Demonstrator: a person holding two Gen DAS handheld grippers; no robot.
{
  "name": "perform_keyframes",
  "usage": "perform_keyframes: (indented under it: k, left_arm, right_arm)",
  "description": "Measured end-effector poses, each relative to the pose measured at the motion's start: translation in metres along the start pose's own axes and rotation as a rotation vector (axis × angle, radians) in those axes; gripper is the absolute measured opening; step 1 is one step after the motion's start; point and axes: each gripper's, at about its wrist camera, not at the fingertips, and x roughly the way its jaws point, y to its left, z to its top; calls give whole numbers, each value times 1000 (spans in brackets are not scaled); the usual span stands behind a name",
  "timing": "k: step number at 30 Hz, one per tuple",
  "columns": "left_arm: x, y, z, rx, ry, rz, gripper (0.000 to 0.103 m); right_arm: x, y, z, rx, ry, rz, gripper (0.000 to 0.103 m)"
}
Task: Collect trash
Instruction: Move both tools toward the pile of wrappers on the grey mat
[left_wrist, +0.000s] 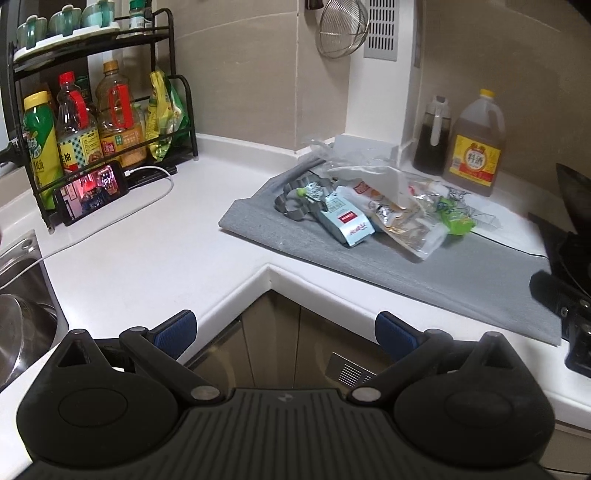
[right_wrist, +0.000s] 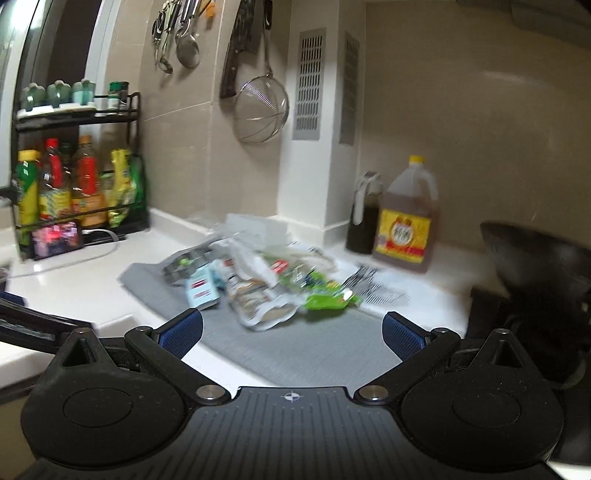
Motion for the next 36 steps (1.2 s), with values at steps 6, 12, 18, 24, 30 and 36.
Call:
perform_keyframes:
  k: [6,12,18,24,30,36]
  left_arm:
    - [-19,-2,-7,15,-27,-19,103]
    - [-30,-4,-10,19,-45,-33,103]
    - [-34,-6,-10,26,-51,-38,103]
    - [-30,-9,-11,40,-41,-34,103]
    - [-24,-8,-12,36,-12,-43,103]
    - [-23,-7,-12,30,-6,-48,103]
  right_arm:
    - [-26,-5,-1,73,14,13,103]
    - [-41,-7,2,72,-16,8,103]
    - [-42,-7,3,75,-18,5,103]
    - [-36,-8,0,83,0,19,103]
    - [-30,-9,-4,93,12,25,103]
    - [-25,-11,-6,98,23,31,103]
